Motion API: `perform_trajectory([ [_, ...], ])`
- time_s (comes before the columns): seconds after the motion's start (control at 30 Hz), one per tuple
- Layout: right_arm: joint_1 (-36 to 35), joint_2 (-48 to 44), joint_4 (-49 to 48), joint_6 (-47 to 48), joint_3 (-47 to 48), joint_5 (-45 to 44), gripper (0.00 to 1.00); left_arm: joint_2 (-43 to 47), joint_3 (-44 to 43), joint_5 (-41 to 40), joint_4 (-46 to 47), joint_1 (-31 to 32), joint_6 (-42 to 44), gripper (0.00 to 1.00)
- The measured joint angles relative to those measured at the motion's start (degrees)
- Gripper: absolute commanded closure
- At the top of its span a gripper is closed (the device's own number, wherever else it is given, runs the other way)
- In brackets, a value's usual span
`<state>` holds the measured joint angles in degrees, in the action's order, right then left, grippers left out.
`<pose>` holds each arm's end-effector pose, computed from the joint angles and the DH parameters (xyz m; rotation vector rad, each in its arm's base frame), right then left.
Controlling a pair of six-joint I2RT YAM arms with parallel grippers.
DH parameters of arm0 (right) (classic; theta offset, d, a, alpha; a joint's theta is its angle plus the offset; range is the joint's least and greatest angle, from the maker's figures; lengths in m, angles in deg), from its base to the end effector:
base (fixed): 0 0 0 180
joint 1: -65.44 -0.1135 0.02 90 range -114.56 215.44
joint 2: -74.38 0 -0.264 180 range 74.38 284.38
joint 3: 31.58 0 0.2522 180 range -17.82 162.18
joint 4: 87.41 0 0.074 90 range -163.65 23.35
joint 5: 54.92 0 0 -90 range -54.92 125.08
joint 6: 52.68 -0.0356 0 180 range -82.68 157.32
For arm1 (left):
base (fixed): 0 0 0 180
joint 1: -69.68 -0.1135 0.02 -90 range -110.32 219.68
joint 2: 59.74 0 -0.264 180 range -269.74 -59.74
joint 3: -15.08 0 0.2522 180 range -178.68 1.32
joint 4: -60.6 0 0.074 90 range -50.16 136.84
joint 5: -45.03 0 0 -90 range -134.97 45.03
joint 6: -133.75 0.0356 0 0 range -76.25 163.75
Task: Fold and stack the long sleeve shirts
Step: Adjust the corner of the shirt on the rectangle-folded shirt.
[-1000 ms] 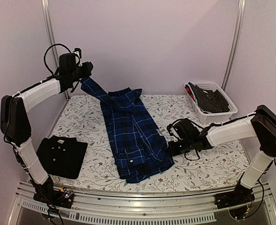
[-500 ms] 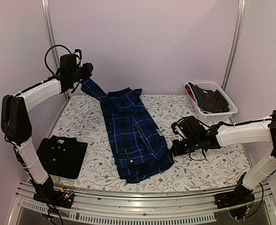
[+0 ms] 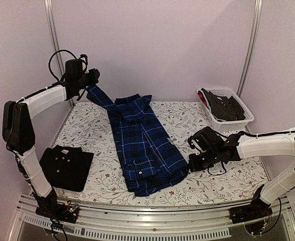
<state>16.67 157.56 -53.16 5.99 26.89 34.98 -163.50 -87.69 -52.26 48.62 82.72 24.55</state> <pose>0.1808 0.2062 0.1763 -0.4065 2.6547 0.4781 0.4311 -0.0952 0.3410 -0.1881 1.7947 -0.2879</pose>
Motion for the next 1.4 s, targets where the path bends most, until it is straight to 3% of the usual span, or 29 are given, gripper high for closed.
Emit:
perform_trajectory([
  [0.1,-0.2,0.0,0.0,-0.4,-1.5,1.1,0.95,0.0,0.0,0.1,0.0,0.0,-0.3,1.00],
  [0.33,-1.0,1.4,1.5,-1.1,-3.2,2.2,0.70,-0.1,0.0,1.5,0.0,-0.1,-0.4,1.00],
  [0.53,-1.1,0.2,6.2,-0.5,2.5,-0.5,0.65,0.4,0.7,6.8,0.3,0.1,0.6,1.00],
  [0.73,-1.0,1.2,6.5,1.5,13.0,-2.9,0.64,6.8,7.6,11.0,0.1,1.7,1.7,1.00],
  [0.9,-1.0,9.7,3.0,3.8,19.4,-2.3,0.74,12.6,14.0,14.2,0.1,4.3,0.7,1.00],
  [1.07,-1.0,18.2,1.3,5.3,19.5,0.4,0.81,13.5,18.4,16.2,-0.4,8.0,0.8,1.00],
  [1.2,-1.0,20.0,0.7,5.5,16.4,3.2,0.81,13.4,19.6,17.4,-2.4,9.3,1.8,1.00],
  [1.4,-1.4,17.9,0.3,5.2,11.9,5.1,0.71,13.1,17.6,16.2,-5.5,9.3,3.5,1.00],
])
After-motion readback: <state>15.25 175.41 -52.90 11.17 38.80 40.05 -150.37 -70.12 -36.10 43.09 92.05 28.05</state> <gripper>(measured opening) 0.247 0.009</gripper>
